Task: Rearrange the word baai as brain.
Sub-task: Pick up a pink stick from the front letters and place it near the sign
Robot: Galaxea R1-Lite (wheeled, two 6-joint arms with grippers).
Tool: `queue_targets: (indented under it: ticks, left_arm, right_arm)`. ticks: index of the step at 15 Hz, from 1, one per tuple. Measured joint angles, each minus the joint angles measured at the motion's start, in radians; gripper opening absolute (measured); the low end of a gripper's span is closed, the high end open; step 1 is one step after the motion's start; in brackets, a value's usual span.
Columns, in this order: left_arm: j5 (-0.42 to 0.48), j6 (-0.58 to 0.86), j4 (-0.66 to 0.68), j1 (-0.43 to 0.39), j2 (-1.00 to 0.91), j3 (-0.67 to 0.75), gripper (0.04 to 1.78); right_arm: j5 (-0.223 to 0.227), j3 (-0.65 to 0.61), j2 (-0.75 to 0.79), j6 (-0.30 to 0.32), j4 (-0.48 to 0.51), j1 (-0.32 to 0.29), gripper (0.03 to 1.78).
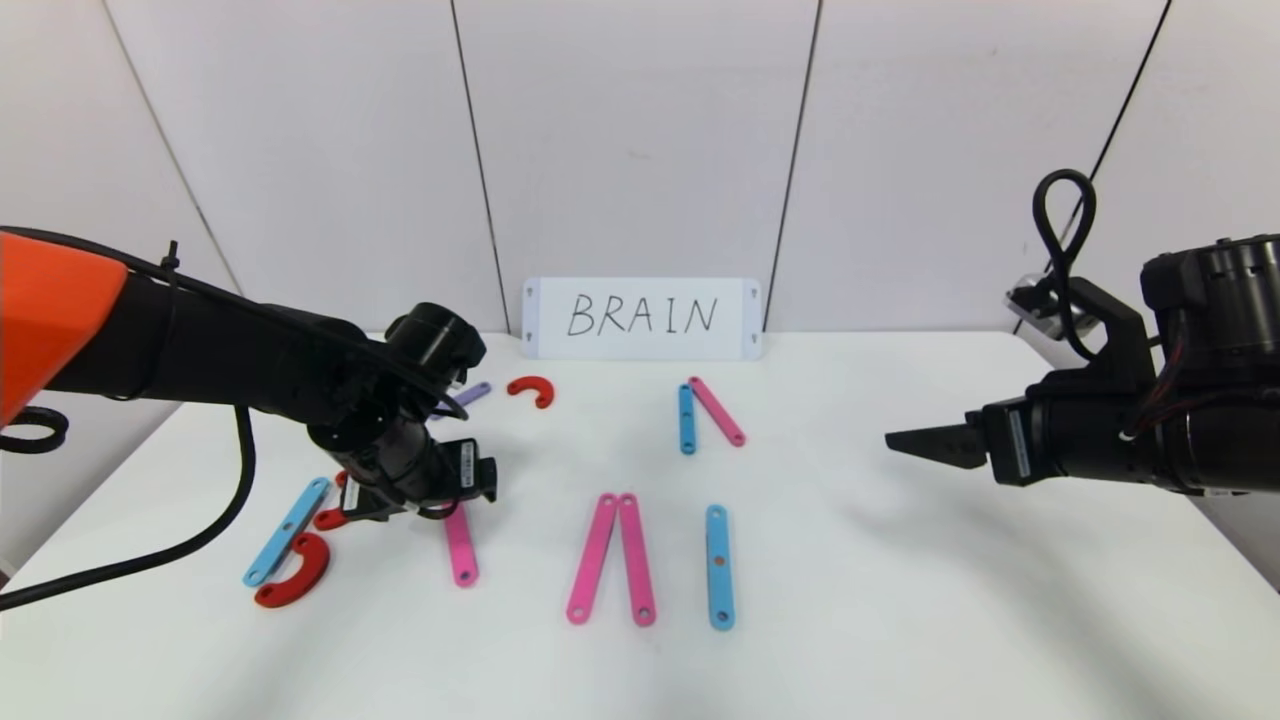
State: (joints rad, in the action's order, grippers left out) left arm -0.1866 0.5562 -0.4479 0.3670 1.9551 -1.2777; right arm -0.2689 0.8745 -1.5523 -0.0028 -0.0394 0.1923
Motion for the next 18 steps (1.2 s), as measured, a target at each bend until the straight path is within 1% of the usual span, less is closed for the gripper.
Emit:
queue_targets:
  ticks: [3,4,6,8,9,11,13,14,15,18]
  left_arm:
    - [0.002,0.002,0.024,0.003,0.005,0.016,1.74]
    - [0.002,0.002,0.030,0.005,0.009,0.019,1.71]
    - [0.002,0.001,0.030,0.006,0.015,0.021,1.58]
    - [0.003,0.002,0.030,0.007,0.021,0.021,1.35]
    - [0.004,0.002,0.030,0.007,0.024,0.021,1.19]
    - [0.004,0.000,0.030,0.010,0.030,0.021,0.79]
    - [0.005,0.000,0.030,0.010,0.033,0.021,0.48]
    - [0.005,0.001,0.030,0.011,0.033,0.022,0.35]
    - [0.006,0.001,0.030,0.011,0.034,0.022,0.31]
    - [0.015,0.000,0.029,0.012,0.032,0.023,0.30]
  right_arm:
    - [0.000,0.000,-0.002,0.000,0.000,0.001,1.73]
    - [-0.001,0.000,-0.003,0.000,0.000,0.001,1.73]
    - [-0.001,-0.001,-0.004,-0.001,0.000,0.002,1.73]
    - [-0.001,-0.001,-0.004,-0.001,0.000,0.002,1.73]
    - [-0.001,-0.001,-0.004,-0.001,0.000,0.002,1.73]
    - [-0.001,-0.001,-0.004,-0.001,0.000,0.002,1.73]
    - [-0.001,-0.001,-0.004,-0.001,0.000,0.002,1.73]
    - [-0.001,-0.001,-0.004,-0.001,0.000,0.002,1.73]
    - [-0.001,-0.001,-0.004,-0.001,0.000,0.002,1.73]
    - [-0.001,-0.001,-0.004,-0.001,0.000,0.002,1.73]
